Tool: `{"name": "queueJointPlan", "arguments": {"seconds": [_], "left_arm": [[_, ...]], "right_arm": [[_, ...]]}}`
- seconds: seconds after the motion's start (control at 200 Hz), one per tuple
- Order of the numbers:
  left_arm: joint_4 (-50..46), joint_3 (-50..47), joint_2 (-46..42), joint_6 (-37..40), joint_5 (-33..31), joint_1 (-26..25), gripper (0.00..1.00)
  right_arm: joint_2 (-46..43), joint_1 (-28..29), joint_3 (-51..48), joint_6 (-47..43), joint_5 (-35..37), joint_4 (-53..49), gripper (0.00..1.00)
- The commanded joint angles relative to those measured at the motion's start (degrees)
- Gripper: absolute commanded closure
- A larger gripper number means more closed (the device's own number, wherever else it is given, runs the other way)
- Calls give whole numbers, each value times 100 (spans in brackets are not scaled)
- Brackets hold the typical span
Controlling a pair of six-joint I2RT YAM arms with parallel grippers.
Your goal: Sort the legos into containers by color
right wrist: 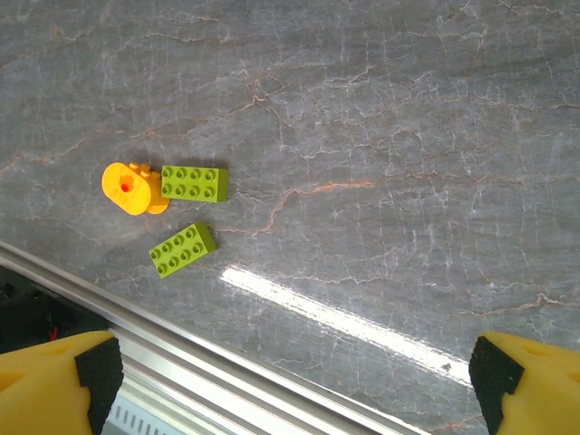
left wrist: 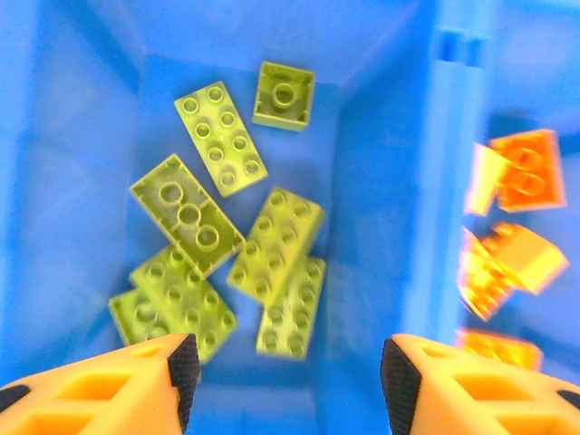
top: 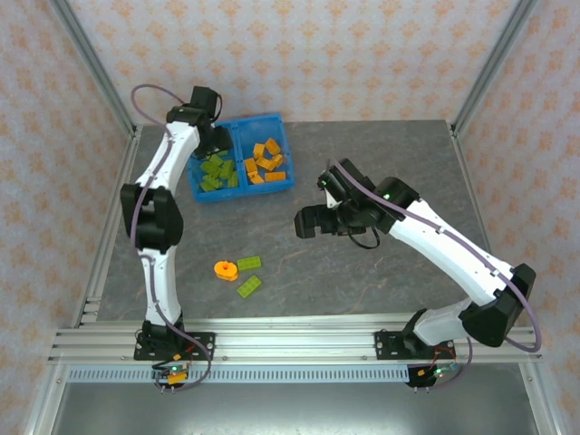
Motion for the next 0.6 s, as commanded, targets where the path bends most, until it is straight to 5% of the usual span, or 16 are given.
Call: {"name": "queueJointPlan", "arguments": {"seconds": [0.0,0.185,0.355,0.47,0.596], "left_arm": [[-48,-632,-1605,203,208,-376,40],[111,-2887,-3886,701,57,-1571,40],[209,-4731,-5416,-23,-270,-3187,40],[102,-5560,-5747,-583,-1081,-4492,40],[41,-6037,-5298,-965,-1238,-5233,39]], "right_arm": [[-517,-10,-318,84,54,152,1],[-1248,-10,-1007,164,-33,456,1],[-1798,-10,-1486,135,-35,525,1],[-2047,-10,-1639,72,-48,505,1],[-2198,-10,-1716,89,-58,503,1]]}}
